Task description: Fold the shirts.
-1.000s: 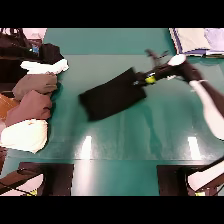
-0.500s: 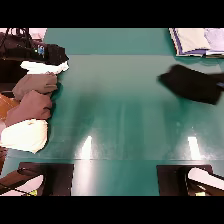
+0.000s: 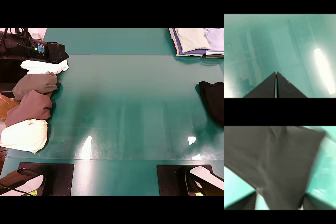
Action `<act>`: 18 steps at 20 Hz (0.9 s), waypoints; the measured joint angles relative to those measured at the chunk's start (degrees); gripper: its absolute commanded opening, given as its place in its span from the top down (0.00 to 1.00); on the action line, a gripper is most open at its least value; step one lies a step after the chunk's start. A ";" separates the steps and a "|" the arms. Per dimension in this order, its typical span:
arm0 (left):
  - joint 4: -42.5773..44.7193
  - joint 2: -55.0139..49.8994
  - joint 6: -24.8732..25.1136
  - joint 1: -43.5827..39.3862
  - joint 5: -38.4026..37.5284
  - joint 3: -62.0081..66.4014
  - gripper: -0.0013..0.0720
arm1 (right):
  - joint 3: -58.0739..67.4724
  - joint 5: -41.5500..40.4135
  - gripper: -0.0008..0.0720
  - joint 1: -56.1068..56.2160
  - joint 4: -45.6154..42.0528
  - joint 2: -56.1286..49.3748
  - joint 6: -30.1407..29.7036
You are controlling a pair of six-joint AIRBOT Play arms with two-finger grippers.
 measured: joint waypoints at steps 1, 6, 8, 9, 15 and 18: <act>0.00 0.00 0.00 0.00 -0.02 0.00 0.95 | 0.98 0.94 0.12 -0.37 -1.75 0.11 0.09; 0.00 0.00 -0.02 0.00 -0.11 0.00 0.95 | 9.49 7.02 0.13 0.02 -6.47 0.31 2.67; -0.02 0.00 -0.04 0.00 -0.39 0.00 0.95 | 12.35 9.16 0.13 3.87 -3.45 0.72 2.86; -0.07 0.00 -0.04 0.00 -0.46 0.00 0.95 | 13.29 10.29 0.17 6.62 -1.66 0.96 3.02; -0.22 0.00 -0.07 0.00 -0.46 0.00 0.95 | 15.56 12.17 0.97 32.22 3.98 3.67 3.26; -0.22 0.00 -0.07 0.00 -0.02 0.00 0.95 | 15.80 9.70 0.96 44.30 4.74 5.18 3.21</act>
